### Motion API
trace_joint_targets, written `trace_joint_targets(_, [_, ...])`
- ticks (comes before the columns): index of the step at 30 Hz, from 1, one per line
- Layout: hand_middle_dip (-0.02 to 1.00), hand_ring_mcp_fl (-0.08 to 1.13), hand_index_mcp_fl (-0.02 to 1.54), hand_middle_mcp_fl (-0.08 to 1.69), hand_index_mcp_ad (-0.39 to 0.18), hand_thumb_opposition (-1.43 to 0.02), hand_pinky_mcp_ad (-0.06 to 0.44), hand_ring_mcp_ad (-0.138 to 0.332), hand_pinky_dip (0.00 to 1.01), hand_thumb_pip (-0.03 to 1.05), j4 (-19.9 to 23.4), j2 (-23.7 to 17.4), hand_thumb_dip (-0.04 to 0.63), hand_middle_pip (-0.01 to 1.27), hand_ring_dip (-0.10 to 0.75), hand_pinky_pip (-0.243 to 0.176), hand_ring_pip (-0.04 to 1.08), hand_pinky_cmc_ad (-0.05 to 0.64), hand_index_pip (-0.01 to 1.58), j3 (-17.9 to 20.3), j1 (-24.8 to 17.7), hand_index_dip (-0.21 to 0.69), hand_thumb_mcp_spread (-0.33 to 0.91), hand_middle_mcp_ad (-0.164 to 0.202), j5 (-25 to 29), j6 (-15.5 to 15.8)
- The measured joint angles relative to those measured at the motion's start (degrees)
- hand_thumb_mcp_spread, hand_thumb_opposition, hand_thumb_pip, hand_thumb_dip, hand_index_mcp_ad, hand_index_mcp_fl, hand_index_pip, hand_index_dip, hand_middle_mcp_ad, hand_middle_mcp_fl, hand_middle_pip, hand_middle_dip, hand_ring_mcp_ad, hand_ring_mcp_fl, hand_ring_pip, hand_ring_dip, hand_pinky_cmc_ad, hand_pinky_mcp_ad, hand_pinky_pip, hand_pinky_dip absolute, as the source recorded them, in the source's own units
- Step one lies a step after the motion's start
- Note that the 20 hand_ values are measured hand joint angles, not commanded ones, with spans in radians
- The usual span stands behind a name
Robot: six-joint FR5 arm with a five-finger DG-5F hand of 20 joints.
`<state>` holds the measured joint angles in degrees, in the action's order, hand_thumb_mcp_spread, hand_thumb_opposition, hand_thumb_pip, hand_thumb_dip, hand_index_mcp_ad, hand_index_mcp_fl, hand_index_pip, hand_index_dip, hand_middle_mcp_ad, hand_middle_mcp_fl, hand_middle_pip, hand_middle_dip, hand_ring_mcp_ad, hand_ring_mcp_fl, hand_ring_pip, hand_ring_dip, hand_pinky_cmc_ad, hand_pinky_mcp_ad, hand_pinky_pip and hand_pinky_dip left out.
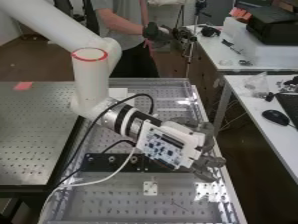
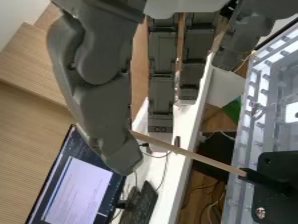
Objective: Grab the chopstick and place it in the clear container
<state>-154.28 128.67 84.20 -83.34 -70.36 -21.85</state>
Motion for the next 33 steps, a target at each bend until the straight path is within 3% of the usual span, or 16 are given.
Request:
trace_joint_targets(4, [0.64, 0.43, 0.88, 0.89, -0.225, -0.96, 0.201, 0.084, 0.18, 0.49, 0.0, 0.0, 0.291, 0.34, 0.328, -0.033, 0.10, 0.365, 0.43, -0.1, 0.2, 0.271, 0.61, 0.066, -0.1, 0.2])
trace_joint_targets(10, [0.64, 0.42, 0.87, 0.88, -0.222, -0.91, 0.199, 0.084, 0.18, 0.51, 0.0, 0.1, 0.297, 0.32, 0.328, -0.037, 0.10, 0.365, 0.39, -0.2, 0.4, 0.272, 0.60, 0.066, 0.3, 0.1])
trace_joint_targets(16, [0.64, 0.42, 0.89, 0.90, -0.216, -0.90, 0.199, 0.087, 0.18, 0.52, 0.1, 0.1, 0.293, 0.32, 0.328, -0.031, 0.10, 0.365, 0.38, -0.1, 0.4, 0.269, 0.60, 0.063, 0.4, 0.1])
trace_joint_targets(23, [0.64, 0.43, 1.09, 0.93, -0.220, -0.98, 0.199, 0.087, 0.18, 0.47, -0.3, 0.3, 0.293, 0.32, 0.328, -0.031, 0.10, 0.367, 0.50, -0.4, 0.5, 0.302, 0.64, 0.063, 0.4, 0.3])
trace_joint_targets(33, [0.64, 0.46, 1.10, 0.95, -0.222, -1.02, 0.201, 0.087, 0.18, 0.46, -0.4, 0.4, 0.295, 0.32, 0.328, -0.031, 0.10, 0.365, 0.51, -0.7, 0.6, 0.321, 0.64, 0.063, 0.4, 0.5])
